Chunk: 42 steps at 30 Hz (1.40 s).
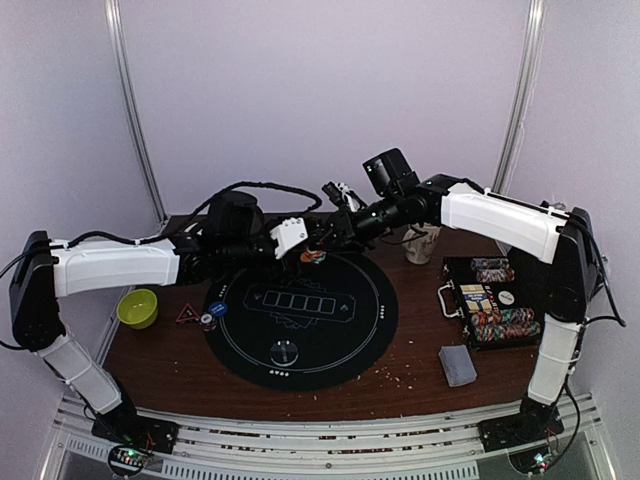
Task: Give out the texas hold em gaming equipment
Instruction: Pass from the right arm to the left
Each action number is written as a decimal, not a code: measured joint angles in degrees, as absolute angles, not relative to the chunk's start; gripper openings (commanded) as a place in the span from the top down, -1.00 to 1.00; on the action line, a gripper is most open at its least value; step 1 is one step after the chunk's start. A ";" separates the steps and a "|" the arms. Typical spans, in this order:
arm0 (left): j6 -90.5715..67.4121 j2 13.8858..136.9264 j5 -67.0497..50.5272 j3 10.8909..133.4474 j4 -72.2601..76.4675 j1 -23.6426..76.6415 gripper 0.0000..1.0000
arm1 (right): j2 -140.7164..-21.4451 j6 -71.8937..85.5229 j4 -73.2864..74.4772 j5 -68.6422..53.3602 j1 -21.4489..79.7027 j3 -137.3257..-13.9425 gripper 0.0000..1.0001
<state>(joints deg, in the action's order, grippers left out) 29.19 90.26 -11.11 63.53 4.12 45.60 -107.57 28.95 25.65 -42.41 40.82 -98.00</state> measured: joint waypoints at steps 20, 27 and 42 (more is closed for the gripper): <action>26.02 91.88 -11.29 66.02 2.44 45.74 1.00 | -109.14 31.53 21.93 -41.12 40.80 -98.00 1.00; 25.69 92.38 -10.66 66.39 1.98 45.71 1.00 | -109.54 31.48 21.63 -40.36 40.77 -98.00 0.69; 24.10 96.86 -8.56 69.17 -3.16 44.60 1.00 | -113.82 31.44 20.75 -37.50 40.36 -98.04 -0.14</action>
